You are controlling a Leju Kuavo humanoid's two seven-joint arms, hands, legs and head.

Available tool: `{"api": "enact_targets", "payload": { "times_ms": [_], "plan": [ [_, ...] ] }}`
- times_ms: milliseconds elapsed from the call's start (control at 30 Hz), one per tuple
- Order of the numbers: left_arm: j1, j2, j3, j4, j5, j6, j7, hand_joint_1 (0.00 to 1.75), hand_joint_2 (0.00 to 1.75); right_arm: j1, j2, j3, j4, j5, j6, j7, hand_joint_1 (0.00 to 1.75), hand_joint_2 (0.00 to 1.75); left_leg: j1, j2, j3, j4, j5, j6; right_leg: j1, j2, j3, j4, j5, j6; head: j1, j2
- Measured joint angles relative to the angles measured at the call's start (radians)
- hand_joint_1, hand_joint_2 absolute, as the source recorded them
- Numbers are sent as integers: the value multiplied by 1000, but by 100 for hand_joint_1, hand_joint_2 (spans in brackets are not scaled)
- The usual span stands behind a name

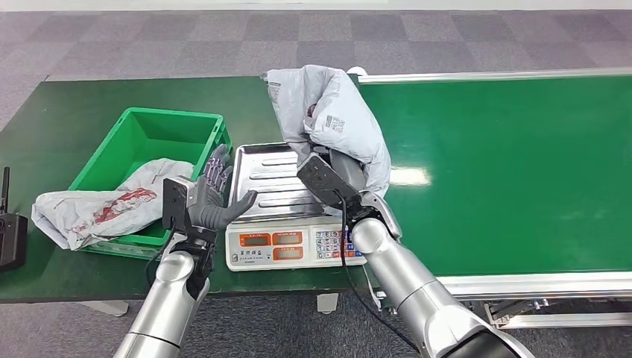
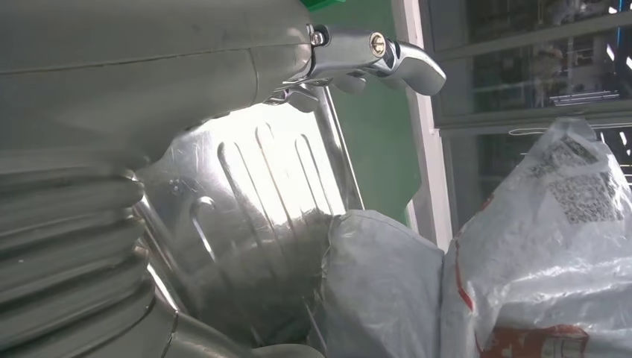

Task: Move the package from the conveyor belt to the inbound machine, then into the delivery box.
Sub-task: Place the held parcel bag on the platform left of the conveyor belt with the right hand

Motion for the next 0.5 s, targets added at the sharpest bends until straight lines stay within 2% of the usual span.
{"api": "enact_targets", "payload": {
  "times_ms": [500],
  "plan": [
    [22, 2, 23, -19, 7, -12, 2, 0, 175, -5, -51, 11, -50, -14, -21, 33, 175, 175, 0, -1, 0, 0, 0, 0, 0, -1, 0, 0, 0, 0, 0, 0]
  ]
}}
